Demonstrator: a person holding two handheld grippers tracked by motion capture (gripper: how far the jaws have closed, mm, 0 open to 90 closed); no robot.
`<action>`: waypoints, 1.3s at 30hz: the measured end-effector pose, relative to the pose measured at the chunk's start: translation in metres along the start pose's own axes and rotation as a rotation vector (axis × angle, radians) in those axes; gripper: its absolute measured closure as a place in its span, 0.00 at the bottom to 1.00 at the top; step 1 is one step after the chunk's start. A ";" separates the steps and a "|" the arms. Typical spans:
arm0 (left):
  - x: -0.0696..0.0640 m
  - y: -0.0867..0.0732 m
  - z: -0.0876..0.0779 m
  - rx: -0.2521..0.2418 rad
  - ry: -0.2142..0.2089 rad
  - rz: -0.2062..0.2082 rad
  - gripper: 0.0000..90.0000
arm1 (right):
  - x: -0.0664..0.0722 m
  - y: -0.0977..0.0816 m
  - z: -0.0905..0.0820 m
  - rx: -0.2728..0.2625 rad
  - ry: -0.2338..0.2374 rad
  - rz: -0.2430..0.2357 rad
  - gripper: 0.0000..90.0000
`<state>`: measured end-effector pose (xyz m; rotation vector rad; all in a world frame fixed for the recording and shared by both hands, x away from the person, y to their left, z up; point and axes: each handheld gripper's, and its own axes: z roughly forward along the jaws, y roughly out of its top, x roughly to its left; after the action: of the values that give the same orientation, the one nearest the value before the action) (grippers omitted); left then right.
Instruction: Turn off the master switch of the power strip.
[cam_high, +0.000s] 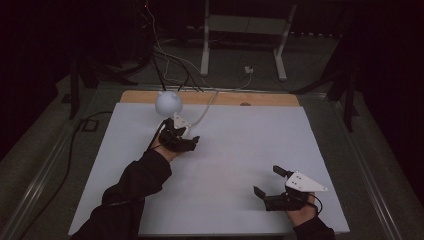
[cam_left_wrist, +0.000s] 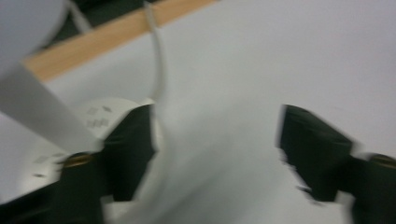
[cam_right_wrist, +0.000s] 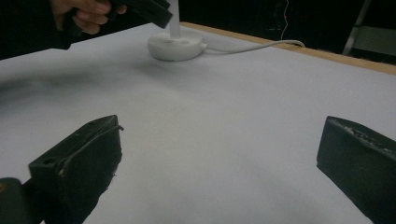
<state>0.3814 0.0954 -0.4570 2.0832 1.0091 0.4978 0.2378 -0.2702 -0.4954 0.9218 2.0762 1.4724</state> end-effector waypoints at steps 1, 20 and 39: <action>0.001 -0.001 -0.002 0.002 -0.030 -0.003 0.19 | 0.000 0.000 0.000 0.000 0.000 0.000 0.00; 0.017 -0.023 -0.052 -0.020 -0.273 0.001 0.00 | 0.001 0.000 0.001 0.008 -0.004 -0.006 0.00; 0.031 -0.081 -0.085 0.028 -0.279 0.000 0.00 | 0.001 -0.001 0.003 0.017 -0.009 -0.007 0.00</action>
<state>0.3083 0.1912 -0.4643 2.1064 0.8555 0.1858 0.2386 -0.2675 -0.4971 0.9252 2.0867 1.4463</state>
